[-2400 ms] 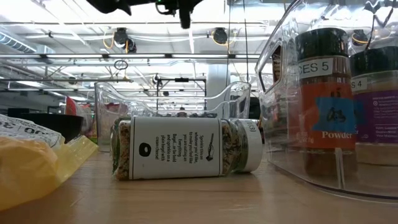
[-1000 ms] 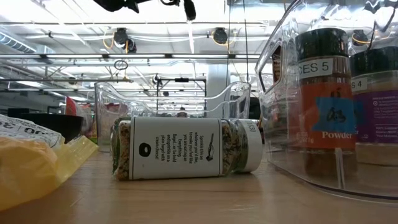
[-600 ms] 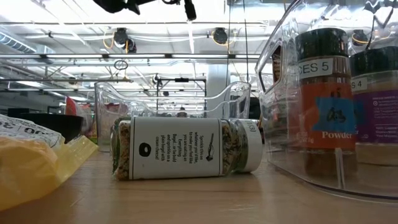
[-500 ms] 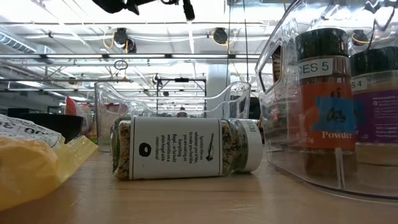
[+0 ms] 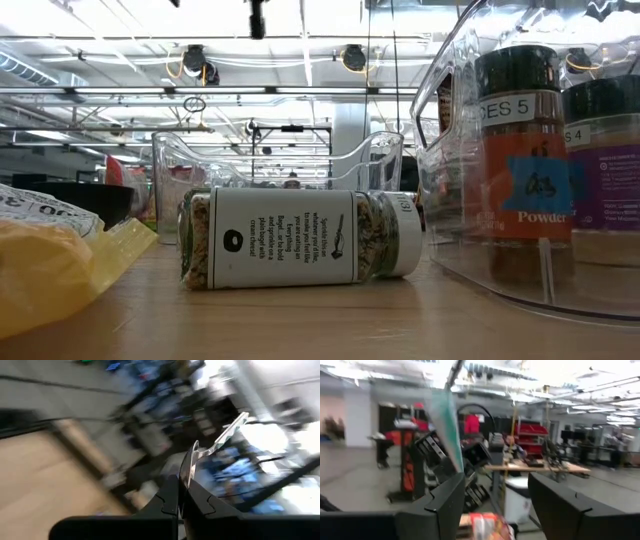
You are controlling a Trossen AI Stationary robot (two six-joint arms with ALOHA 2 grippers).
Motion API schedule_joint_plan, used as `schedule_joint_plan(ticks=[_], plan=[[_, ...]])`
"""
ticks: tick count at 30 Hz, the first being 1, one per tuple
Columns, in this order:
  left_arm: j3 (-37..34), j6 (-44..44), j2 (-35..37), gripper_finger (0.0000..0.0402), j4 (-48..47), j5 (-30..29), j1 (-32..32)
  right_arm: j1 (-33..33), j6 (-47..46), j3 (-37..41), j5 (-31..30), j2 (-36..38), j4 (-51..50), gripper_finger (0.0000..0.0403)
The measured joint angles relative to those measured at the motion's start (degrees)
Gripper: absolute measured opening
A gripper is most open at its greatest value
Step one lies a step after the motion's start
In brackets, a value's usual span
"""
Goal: Pick & Place Food Item
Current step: Put the top blue and white patterned spoon into the middle transparent bin
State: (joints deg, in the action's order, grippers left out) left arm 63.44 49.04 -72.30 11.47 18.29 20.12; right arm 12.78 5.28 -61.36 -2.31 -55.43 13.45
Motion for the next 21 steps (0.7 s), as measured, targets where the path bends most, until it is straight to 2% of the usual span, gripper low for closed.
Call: schedule_joint_plan(ticks=[4, 9, 18, 21], plan=[[0.0, -3.6, 2.8, 0.0003, -11.6, -3.9, 0.6, 0.0, 0.6, 0.0, -1.1, 0.5, -6.0, 0.021], [0.1, -5.1, 3.9, 0.0003, -20.2, -6.2, 0.7, -0.1, 3.1, -1.2, -1.1, -1.0, -13.0, 0.0214], [-0.1, -5.2, 3.6, 0.0003, -23.0, -8.9, 1.5, -0.1, 14.1, -12.2, -2.1, -7.3, -36.2, 0.0215], [1.5, -5.0, 3.7, 0.0003, -26.4, -9.8, 2.1, -0.4, 15.7, -13.3, -2.2, -8.6, -37.8, 0.0215]])
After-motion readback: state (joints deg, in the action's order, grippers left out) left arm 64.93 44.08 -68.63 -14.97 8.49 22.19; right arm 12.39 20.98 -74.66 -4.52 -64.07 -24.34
